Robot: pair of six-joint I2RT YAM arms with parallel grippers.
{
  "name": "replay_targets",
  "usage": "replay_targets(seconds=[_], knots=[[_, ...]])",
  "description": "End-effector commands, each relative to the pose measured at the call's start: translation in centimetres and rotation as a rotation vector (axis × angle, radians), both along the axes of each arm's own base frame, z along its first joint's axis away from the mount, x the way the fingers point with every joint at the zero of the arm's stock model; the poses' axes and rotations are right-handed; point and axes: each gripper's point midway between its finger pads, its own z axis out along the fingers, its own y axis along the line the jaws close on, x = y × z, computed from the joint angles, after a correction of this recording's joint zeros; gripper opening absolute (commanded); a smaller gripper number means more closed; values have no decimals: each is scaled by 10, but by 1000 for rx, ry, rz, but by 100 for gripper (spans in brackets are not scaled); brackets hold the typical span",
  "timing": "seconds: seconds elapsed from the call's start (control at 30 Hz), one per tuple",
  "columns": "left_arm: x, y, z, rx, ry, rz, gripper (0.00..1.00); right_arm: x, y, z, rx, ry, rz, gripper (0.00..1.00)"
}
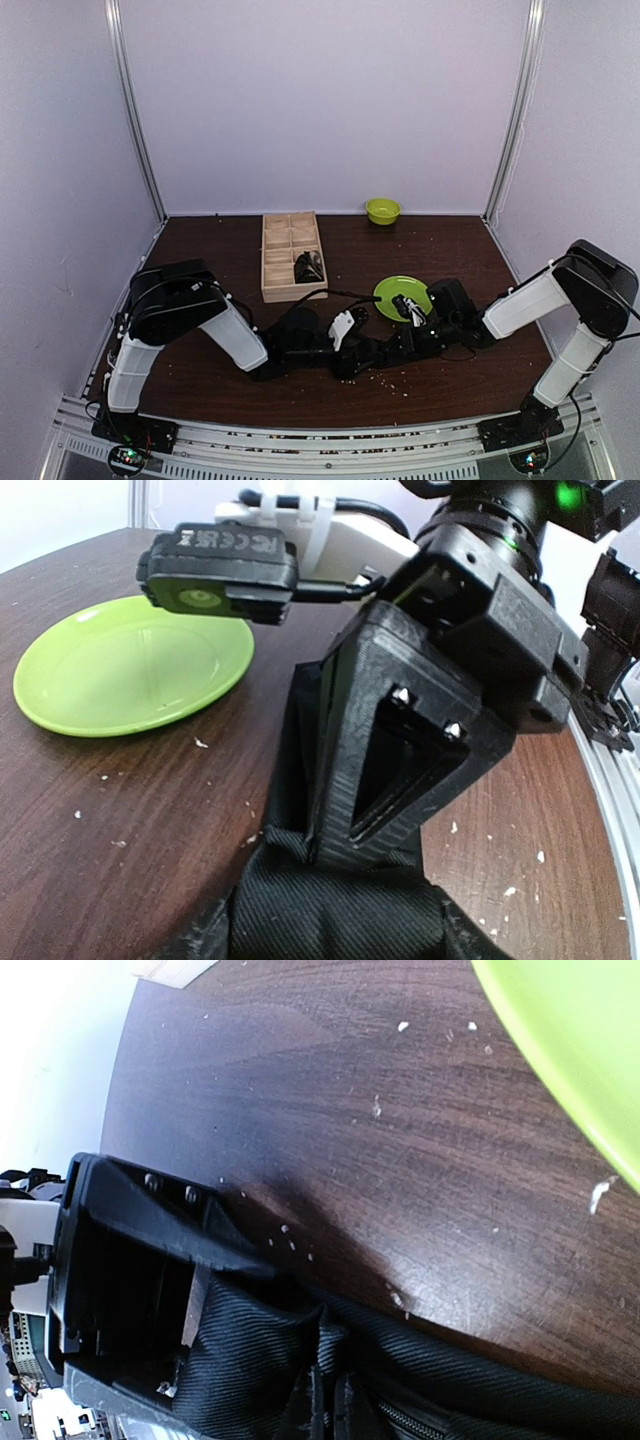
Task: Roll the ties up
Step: Roll the tie at the center of the board.
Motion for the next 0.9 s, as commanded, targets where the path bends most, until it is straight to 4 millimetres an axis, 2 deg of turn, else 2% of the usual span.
replay_targets(seconds=[0.0,0.07,0.17,0.23,0.43,0.6,0.87], knots=[[-2,1,-22,108,-3,-6,51,-11,-22,-27,-105,70,-57,2],[-3,3,-27,170,-46,-15,46,-11,-22,-24,-100,70,-53,8],[-5,12,-31,261,-100,-30,42,-7,-22,-12,-81,54,-54,29],[-7,19,-32,312,-128,-42,41,-4,-22,1,-58,38,-55,38],[-12,28,-37,431,-176,-83,40,-2,-11,41,22,13,-33,55],[-12,29,-39,457,-173,-87,40,-7,1,49,50,41,-9,56],[-13,30,-40,475,-182,-96,41,0,9,23,-10,87,-26,44]])
